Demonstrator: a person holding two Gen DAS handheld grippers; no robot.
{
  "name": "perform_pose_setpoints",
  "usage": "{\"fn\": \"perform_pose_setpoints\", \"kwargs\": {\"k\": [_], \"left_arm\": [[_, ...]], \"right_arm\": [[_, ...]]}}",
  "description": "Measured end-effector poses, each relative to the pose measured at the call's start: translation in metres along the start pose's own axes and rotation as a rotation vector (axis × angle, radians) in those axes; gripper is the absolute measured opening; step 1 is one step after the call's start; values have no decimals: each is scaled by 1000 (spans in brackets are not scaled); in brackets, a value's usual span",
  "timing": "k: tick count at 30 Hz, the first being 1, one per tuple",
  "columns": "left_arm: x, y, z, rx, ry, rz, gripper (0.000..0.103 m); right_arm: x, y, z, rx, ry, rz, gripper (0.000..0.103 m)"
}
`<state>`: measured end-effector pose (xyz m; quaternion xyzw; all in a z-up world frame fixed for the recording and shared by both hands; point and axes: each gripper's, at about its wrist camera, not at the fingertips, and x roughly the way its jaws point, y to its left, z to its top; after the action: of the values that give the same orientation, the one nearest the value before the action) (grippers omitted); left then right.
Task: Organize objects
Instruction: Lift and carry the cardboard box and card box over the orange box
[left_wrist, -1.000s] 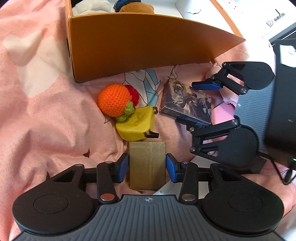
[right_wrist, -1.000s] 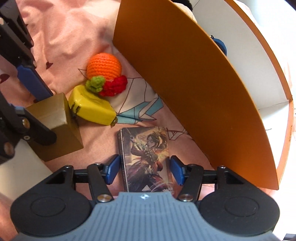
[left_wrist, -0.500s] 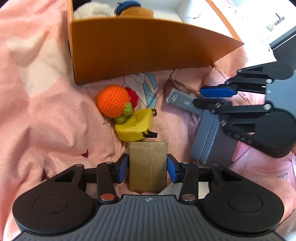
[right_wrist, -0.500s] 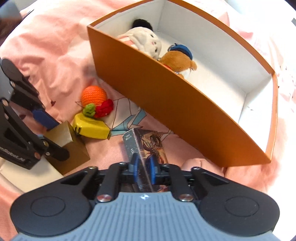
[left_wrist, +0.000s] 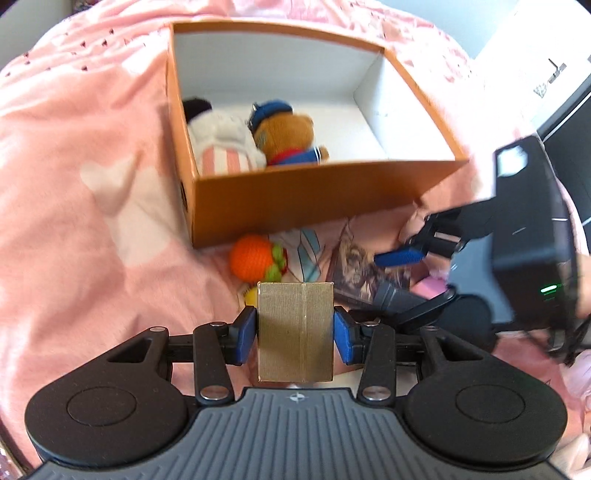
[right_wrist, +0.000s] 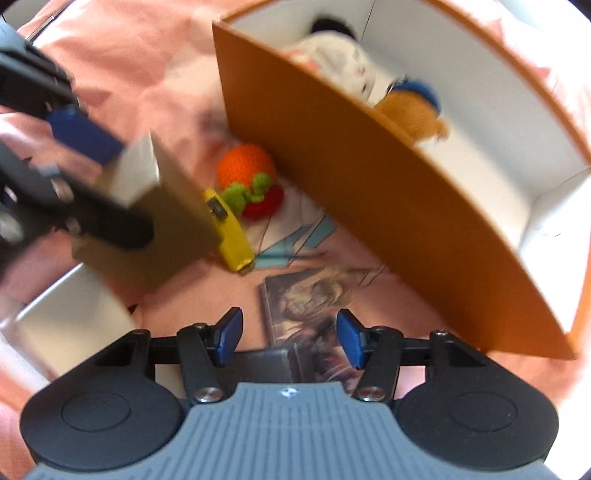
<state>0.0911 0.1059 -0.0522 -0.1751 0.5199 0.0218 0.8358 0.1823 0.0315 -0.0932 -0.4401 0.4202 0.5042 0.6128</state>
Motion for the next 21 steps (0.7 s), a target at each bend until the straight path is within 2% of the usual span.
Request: {"fn": "perform_pose_setpoints", "kwargs": {"k": [5, 8, 10, 15, 21], "left_arm": [[-10, 6, 7, -41, -52, 12, 50], [-13, 9, 13, -57, -65, 23, 50], [-9, 10, 15, -63, -67, 27, 50], [-14, 9, 12, -58, -64, 24, 50], [-13, 2, 14, -35, -73, 10, 50]], "right_arm": [[13, 2, 4, -24, 26, -76, 63], [24, 9, 7, -56, 45, -118, 67], [32, 15, 7, -83, 55, -143, 66], [25, 16, 5, -80, 40, -143, 64], [-9, -2, -3, 8, -2, -84, 63]]}}
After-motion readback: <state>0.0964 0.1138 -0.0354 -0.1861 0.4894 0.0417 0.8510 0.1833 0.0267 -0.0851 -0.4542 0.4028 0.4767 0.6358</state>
